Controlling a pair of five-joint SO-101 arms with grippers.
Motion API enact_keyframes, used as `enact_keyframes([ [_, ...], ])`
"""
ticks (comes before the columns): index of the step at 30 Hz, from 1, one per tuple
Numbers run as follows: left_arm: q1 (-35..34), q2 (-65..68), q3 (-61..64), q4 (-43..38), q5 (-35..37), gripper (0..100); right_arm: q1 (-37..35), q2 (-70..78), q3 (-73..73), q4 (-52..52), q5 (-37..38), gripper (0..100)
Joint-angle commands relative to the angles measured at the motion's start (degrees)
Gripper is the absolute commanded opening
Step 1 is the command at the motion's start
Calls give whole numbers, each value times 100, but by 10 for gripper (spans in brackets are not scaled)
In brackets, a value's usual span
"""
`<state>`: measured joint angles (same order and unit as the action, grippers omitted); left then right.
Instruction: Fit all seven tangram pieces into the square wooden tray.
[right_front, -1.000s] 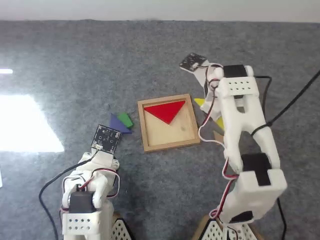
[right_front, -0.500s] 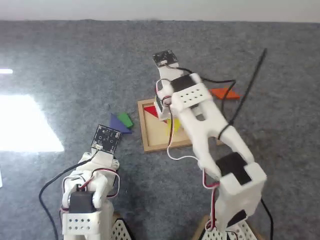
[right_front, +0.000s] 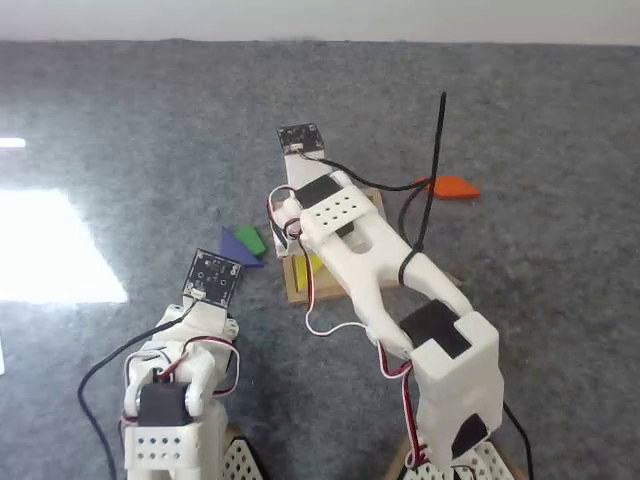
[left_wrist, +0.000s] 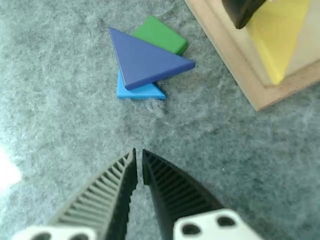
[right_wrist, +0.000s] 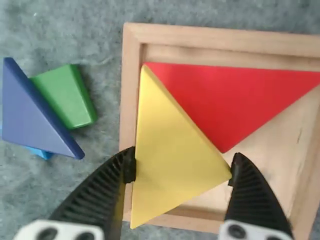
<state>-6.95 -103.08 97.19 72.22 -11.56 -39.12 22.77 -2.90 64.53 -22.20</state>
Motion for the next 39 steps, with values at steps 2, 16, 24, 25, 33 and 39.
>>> enact_keyframes([
  [2, -18, -114, -75, 35, 26, 18, -66, -75, -44, -101, 141, 202],
  [16, -18, -114, -75, 35, 26, 18, -57, -66, -53, -189, 862, 381],
  [24, -18, -114, -75, 35, 26, 18, -13, -75, -35, -127, 914, 380],
  [25, -18, -114, -75, 35, 26, 18, 48, -75, -26, -110, 923, 380],
  [33, -18, -114, -75, 35, 26, 18, 681, -75, -53, -374, 1363, 380],
  [39, -18, -114, -75, 35, 26, 18, 769, -75, -44, -558, 1477, 380],
])
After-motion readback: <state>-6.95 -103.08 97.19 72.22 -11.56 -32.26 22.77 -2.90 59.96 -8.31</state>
